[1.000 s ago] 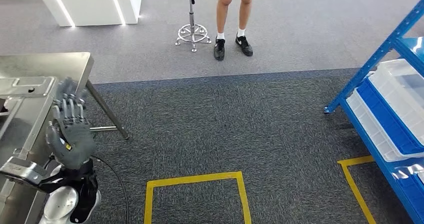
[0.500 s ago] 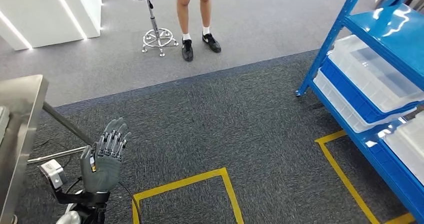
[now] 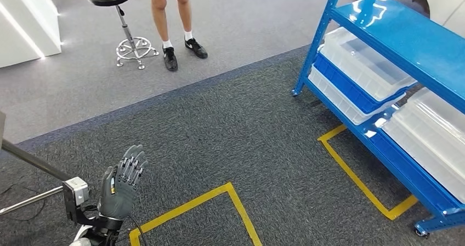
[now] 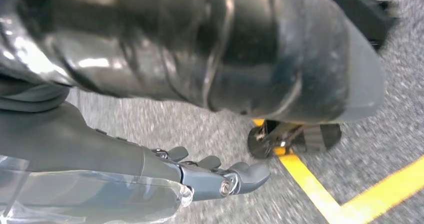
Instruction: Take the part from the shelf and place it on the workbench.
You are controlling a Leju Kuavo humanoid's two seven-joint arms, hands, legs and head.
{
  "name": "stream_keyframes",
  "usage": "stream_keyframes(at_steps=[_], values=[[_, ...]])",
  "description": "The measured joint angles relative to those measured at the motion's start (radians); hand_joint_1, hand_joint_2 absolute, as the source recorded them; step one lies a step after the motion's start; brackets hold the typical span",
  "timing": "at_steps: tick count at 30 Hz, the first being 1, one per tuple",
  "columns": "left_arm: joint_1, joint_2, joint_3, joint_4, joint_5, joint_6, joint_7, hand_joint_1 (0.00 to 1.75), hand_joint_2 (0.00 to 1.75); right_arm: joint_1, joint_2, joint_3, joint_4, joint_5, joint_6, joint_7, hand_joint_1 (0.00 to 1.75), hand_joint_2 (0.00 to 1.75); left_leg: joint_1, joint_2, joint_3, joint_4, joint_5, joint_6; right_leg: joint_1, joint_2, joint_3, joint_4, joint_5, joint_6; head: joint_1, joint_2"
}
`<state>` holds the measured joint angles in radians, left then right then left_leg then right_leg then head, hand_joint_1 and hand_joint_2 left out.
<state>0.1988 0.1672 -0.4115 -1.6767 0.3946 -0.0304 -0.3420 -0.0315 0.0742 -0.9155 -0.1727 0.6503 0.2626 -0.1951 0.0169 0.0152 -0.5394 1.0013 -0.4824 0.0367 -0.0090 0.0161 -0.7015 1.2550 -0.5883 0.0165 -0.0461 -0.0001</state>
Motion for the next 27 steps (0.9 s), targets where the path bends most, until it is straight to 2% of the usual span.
stream_keyframes(at_steps=[1, 2, 3, 4, 6, 7, 8, 10, 11, 12, 14, 15, 16, 17, 18, 19, 21, 22, 23, 24, 25, 26, 27], values=[[-0.002, 0.000, 0.002, 0.026, 0.000, 0.010, 0.009, 0.00, 0.00, 0.000, 0.000, 0.000, 0.000, 0.001, 0.001, 0.002, 0.00, 0.00, 0.000, 0.014, 0.000, 0.000, -0.001, 0.000, -0.002, -0.005, -0.020, 0.041, -0.010, 0.003, 0.000, 0.000], [-0.005, -0.001, 0.005, 0.057, 0.002, 0.019, 0.018, 0.00, 0.00, 0.001, 0.000, 0.000, 0.000, 0.002, 0.001, 0.005, 0.00, 0.00, -0.001, 0.028, 0.000, 0.001, -0.002, 0.000, -0.004, -0.007, -0.024, 0.051, -0.004, 0.006, 0.000, 0.000], [-0.009, -0.002, 0.008, 0.090, 0.005, 0.027, 0.025, 0.00, 0.00, 0.003, 0.000, 0.000, 0.000, 0.004, 0.001, 0.006, 0.00, 0.00, 0.000, 0.041, 0.002, 0.001, -0.004, -0.002, -0.006, -0.012, -0.006, 0.018, 0.021, 0.007, 0.000, 0.000], [-0.013, -0.005, 0.012, 0.127, 0.010, 0.032, 0.030, 0.00, 0.00, 0.003, 0.000, 0.000, 0.000, 0.006, 0.002, 0.007, 0.00, 0.00, 0.000, 0.053, 0.004, 0.002, -0.007, -0.005, -0.006, -0.022, 0.029, -0.046, 0.056, 0.006, 0.000, 0.000], [-0.022, -0.012, 0.020, 0.203, 0.027, 0.036, 0.030, 0.00, 0.00, 0.002, -0.001, 0.000, 0.000, 0.008, 0.002, 0.007, 0.00, 0.00, -0.004, 0.073, 0.009, 0.005, -0.014, -0.015, -0.001, -0.060, 0.098, -0.178, 0.102, -0.001, 0.000, 0.000], [-0.029, -0.016, 0.025, 0.245, 0.036, 0.041, 0.028, 0.00, 0.00, 0.001, -0.001, 0.000, 0.000, 0.009, 0.002, 0.007, 0.00, 0.00, -0.006, 0.081, 0.011, 0.006, -0.017, -0.021, 0.003, -0.071, 0.116, -0.214, 0.110, -0.006, 0.000, 0.000], [-0.037, -0.023, 0.029, 0.290, 0.045, 0.049, 0.027, 0.00, 0.00, 0.000, -0.001, 0.000, 0.000, 0.009, 0.002, 0.007, 0.00, 0.00, -0.008, 0.089, 0.014, 0.005, -0.019, -0.026, 0.007, -0.074, 0.121, -0.227, 0.108, -0.011, -0.001, 0.000], [-0.053, -0.039, 0.035, 0.381, 0.056, 0.069, 0.022, 0.00, 0.00, 0.001, -0.001, 0.000, 0.000, 0.009, 0.002, 0.007, 0.00, 0.00, -0.008, 0.104, 0.023, 0.003, -0.023, -0.037, 0.008, -0.052, 0.122, -0.230, 0.110, -0.020, -0.001, 0.000], [-0.059, -0.047, 0.038, 0.422, 0.060, 0.077, 0.017, 0.00, 0.00, 0.002, -0.001, 0.000, 0.000, 0.009, 0.002, 0.007, 0.00, 0.00, -0.006, 0.094, 0.024, 0.010, -0.031, -0.043, 0.006, -0.041, 0.124, -0.234, 0.112, -0.025, -0.001, 0.000], [-0.063, -0.053, 0.040, 0.459, 0.063, 0.081, 0.012, 0.00, 0.00, 0.001, -0.001, 0.000, 0.000, 0.009, 0.002, 0.007, 0.00, 0.00, -0.004, 0.074, 0.018, 0.032, -0.049, -0.049, 0.003, -0.032, 0.127, -0.237, 0.115, -0.032, -0.001, 0.000], [-0.067, -0.059, 0.046, 0.520, 0.075, 0.089, 0.010, 0.00, 0.00, -0.002, 0.000, 0.000, 0.000, 0.009, 0.002, 0.007, 0.00, 0.00, 0.000, 0.020, -0.027, 0.136, -0.111, -0.056, 0.001, -0.013, 0.128, -0.241, 0.118, -0.041, -0.001, 0.000], [-0.068, -0.062, 0.050, 0.551, 0.085, 0.098, 0.012, 0.00, 0.00, -0.003, 0.000, 0.000, 0.000, 0.009, 0.001, 0.007, 0.00, 0.00, 0.001, 0.004, -0.060, 0.204, -0.141, -0.057, 0.002, -0.002, 0.127, -0.240, 0.118, -0.045, -0.001, 0.000], [-0.070, -0.064, 0.055, 0.587, 0.097, 0.107, 0.011, 0.00, 0.00, -0.003, 0.000, 0.000, 0.000, 0.009, 0.001, 0.007, 0.00, 0.00, 0.001, -0.003, -0.087, 0.257, -0.158, -0.059, 0.002, 0.010, 0.126, -0.239, 0.118, -0.046, -0.001, 0.000], [-0.075, -0.066, 0.060, 0.630, 0.109, 0.115, 0.005, 0.00, 0.00, -0.003, 0.000, -0.001, 0.000, 0.009, 0.000, 0.007, 0.00, 0.00, 0.001, -0.006, -0.100, 0.280, -0.154, -0.059, 0.003, 0.023, 0.126, -0.237, 0.118, -0.047, -0.001, 0.000], [-0.082, -0.069, 0.066, 0.676, 0.120, 0.119, -0.008, 0.00, 0.00, -0.002, 0.000, -0.001, 0.000, 0.009, -0.001, 0.007, 0.00, 0.00, 0.001, -0.008, -0.098, 0.269, -0.134, -0.058, 0.003, 0.037, 0.126, -0.235, 0.117, -0.046, -0.001, 0.000], [-0.091, -0.071, 0.074, 0.727, 0.130, 0.119, -0.026, 0.00, 0.00, -0.002, 0.001, -0.002, 0.000, 0.008, -0.003, 0.007, 0.00, 0.00, 0.002, -0.014, -0.077, 0.216, -0.096, -0.056, 0.003, 0.051, 0.126, -0.232, 0.116, -0.045, -0.001, 0.000], [-0.109, -0.075, 0.090, 0.819, 0.143, 0.115, -0.053, 0.00, 0.00, -0.002, 0.002, -0.005, 0.000, 0.008, -0.007, 0.007, 0.00, 0.00, 0.005, -0.058, -0.023, 0.087, -0.035, -0.048, 0.003, 0.077, 0.124, -0.225, 0.114, -0.040, -0.001, 0.000], [-0.116, -0.078, 0.097, 0.860, 0.147, 0.112, -0.063, 0.00, 0.00, -0.003, 0.003, -0.006, 0.000, 0.008, -0.008, 0.007, 0.00, 0.00, 0.006, -0.079, -0.005, 0.042, -0.021, -0.045, 0.003, 0.089, 0.120, -0.223, 0.115, -0.035, -0.001, 0.000], [-0.122, -0.080, 0.102, 0.892, 0.152, 0.111, -0.067, 0.00, 0.00, -0.002, 0.003, -0.007, 0.000, 0.007, -0.009, 0.007, 0.00, 0.00, 0.005, -0.093, 0.002, 0.024, -0.021, -0.041, 0.001, 0.100, 0.115, -0.222, 0.116, -0.029, -0.001, 0.000], [-0.128, -0.084, 0.109, 0.921, 0.156, 0.113, -0.070, 0.00, 0.00, -0.001, 0.003, -0.008, 0.000, 0.007, -0.010, 0.007, 0.00, 0.00, 0.003, -0.092, 0.003, 0.020, -0.021, -0.038, 0.000, 0.111, 0.111, -0.222, 0.119, -0.022, -0.001, 0.000], [-0.135, -0.089, 0.117, 0.949, 0.159, 0.121, -0.073, 0.00, 0.00, 0.001, 0.003, -0.009, 0.000, 0.005, -0.010, 0.007, 0.00, 0.00, 0.004, -0.081, 0.005, 0.017, -0.018, -0.033, -0.001, 0.119, 0.108, -0.224, 0.122, -0.015, -0.001, 0.000], [-0.145, -0.094, 0.125, 0.979, 0.156, 0.138, -0.077, 0.00, 0.00, 0.003, 0.003, -0.011, 0.001, 0.004, -0.011, 0.007, 0.00, 0.00, 0.005, -0.070, 0.007, 0.011, -0.014, -0.026, -0.001, 0.110, 0.106, -0.221, 0.120, -0.010, -0.001, 0.000], [-0.154, -0.098, 0.133, 1.016, 0.145, 0.164, -0.082, 0.00, 0.00, 0.004, 0.003, -0.013, 0.001, 0.002, -0.012, 0.008, 0.00, 0.00, 0.007, -0.057, 0.010, 0.005, -0.010, -0.018, 0.000, 0.087, 0.098, -0.204, 0.107, -0.005, 0.001, 0.000]])
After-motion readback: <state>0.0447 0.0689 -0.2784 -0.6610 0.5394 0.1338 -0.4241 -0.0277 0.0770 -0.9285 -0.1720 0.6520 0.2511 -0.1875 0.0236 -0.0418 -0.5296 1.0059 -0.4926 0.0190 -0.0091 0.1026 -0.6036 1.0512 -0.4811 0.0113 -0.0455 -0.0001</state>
